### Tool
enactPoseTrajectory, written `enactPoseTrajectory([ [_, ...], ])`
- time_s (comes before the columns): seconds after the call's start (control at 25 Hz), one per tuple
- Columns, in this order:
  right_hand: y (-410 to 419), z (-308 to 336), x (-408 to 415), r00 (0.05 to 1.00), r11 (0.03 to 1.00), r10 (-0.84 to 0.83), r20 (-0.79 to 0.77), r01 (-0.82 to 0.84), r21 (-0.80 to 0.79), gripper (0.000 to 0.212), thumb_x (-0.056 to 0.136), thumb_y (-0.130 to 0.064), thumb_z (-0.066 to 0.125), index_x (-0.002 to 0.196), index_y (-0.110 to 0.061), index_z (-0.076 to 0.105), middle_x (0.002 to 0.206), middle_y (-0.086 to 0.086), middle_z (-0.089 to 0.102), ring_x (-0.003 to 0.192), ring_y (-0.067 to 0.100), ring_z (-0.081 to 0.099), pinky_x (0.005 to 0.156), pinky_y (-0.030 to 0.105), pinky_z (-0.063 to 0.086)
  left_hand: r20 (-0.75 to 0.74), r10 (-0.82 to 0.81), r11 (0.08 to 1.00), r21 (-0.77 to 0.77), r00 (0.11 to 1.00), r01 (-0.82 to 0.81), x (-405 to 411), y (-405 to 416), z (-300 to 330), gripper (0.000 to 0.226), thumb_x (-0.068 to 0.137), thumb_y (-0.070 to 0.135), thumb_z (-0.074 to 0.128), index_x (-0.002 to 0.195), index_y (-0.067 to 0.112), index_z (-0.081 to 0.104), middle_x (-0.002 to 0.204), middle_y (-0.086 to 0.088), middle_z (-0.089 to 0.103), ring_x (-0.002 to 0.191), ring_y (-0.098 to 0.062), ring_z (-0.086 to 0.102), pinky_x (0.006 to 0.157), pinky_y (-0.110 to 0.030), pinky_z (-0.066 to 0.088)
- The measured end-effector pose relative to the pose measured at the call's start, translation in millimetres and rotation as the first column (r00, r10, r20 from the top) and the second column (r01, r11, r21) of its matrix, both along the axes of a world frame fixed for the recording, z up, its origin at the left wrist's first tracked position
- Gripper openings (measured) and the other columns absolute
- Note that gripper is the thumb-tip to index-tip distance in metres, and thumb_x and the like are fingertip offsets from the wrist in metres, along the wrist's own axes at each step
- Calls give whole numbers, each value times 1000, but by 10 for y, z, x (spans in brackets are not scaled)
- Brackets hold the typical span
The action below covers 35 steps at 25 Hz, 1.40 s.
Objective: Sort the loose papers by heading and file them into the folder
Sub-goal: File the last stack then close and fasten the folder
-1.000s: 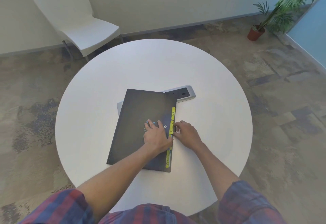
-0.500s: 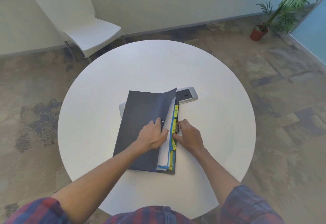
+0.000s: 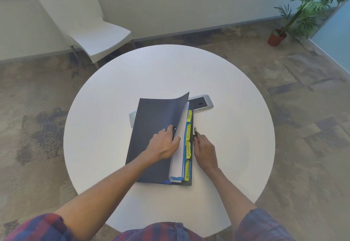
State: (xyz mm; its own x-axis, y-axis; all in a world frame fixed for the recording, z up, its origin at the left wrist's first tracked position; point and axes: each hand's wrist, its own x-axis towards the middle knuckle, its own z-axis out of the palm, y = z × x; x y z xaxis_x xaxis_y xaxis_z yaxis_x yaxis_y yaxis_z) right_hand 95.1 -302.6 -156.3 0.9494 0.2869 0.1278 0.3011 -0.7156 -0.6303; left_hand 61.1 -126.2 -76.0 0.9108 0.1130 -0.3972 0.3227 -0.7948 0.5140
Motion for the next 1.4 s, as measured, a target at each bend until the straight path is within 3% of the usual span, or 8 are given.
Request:
enactPoseTrajectory([
  [0.28, 85, 6, -10, 883, 890, -235, -406, 363, 276, 26, 104, -19, 47, 101, -7, 70, 86, 4, 72, 74, 12, 66, 65, 15, 51, -9, -2, 987, 161, 1000, 4, -3, -166, -90, 65, 86, 62, 45, 133, 17, 42, 124, -12, 55, 108, -29, 57, 84, -39, 52],
  [0.44, 92, 50, 20, 749, 761, -266, -606, 550, 345, 25, 103, -20, 50, 92, -10, 70, 86, 9, 73, 78, 16, 69, 62, 20, 54, -64, -12, 949, 315, 998, 32, -7, -339, -274, 83, 85, 70, 43, 146, 14, 33, 152, -22, 36, 138, -37, 39, 97, -46, 48],
  [0.6, 47, 29, 31, 673, 676, -207, -710, 623, 394, 17, 99, -14, 57, 88, -17, 70, 90, 9, 73, 91, 26, 72, 77, 39, 60, -105, -6, 937, 346, 994, 42, 8, -432, -376, 84, 89, 66, 44, 150, 11, 29, 157, -29, 22, 145, -42, 25, 105, -47, 41],
  [0.72, 15, 73, 1, 672, 719, -141, -727, 575, 391, 30, 89, -3, 68, 118, -10, 68, 105, 8, 74, 93, 19, 71, 78, 24, 58, -114, 1, 947, 320, 994, 35, 30, -432, -404, 78, 91, 62, 42, 149, 10, 30, 157, -31, 22, 145, -44, 24, 107, -49, 39],
  [0.88, 25, 114, -31, 744, 854, -220, -630, 459, 244, 36, 83, -9, 76, 118, -10, 67, 99, 6, 73, 87, 15, 68, 63, 3, 44, -141, -11, 956, 289, 990, 52, 44, -396, -429, 73, 95, 59, 38, 148, 10, 32, 157, -31, 21, 145, -45, 23, 109, -50, 36],
  [1.04, 32, 104, -99, 794, 912, -338, -506, 408, 31, 24, 79, -11, 74, 103, -10, 71, 89, 5, 73, 86, 22, 68, 68, 21, 42, -158, -7, 965, 260, 987, 48, 61, -397, -461, 68, 97, 54, 40, 147, 9, 34, 157, -32, 18, 146, -46, 20, 111, -52, 34],
  [1.24, 33, 154, -187, 752, 914, -339, -565, 405, -10, 17, 81, -17, 74, 96, -10, 77, 92, 7, 77, 78, 16, 62, 59, 9, 36, -146, -23, 964, 260, 989, 61, 40, -376, -483, 66, 97, 57, 36, 145, 11, 37, 157, -33, 17, 145, -46, 20, 109, -52, 36],
  [1.4, 51, 192, -180, 726, 911, -356, -589, 409, -47, 17, 82, -19, 74, 97, -12, 78, 96, 6, 77, 89, 21, 68, 65, 21, 42, -139, -20, 963, 263, 990, 57, 33, -386, -484, 68, 96, 60, 37, 144, 12, 38, 157, -32, 18, 146, -46, 19, 108, -51, 38],
])
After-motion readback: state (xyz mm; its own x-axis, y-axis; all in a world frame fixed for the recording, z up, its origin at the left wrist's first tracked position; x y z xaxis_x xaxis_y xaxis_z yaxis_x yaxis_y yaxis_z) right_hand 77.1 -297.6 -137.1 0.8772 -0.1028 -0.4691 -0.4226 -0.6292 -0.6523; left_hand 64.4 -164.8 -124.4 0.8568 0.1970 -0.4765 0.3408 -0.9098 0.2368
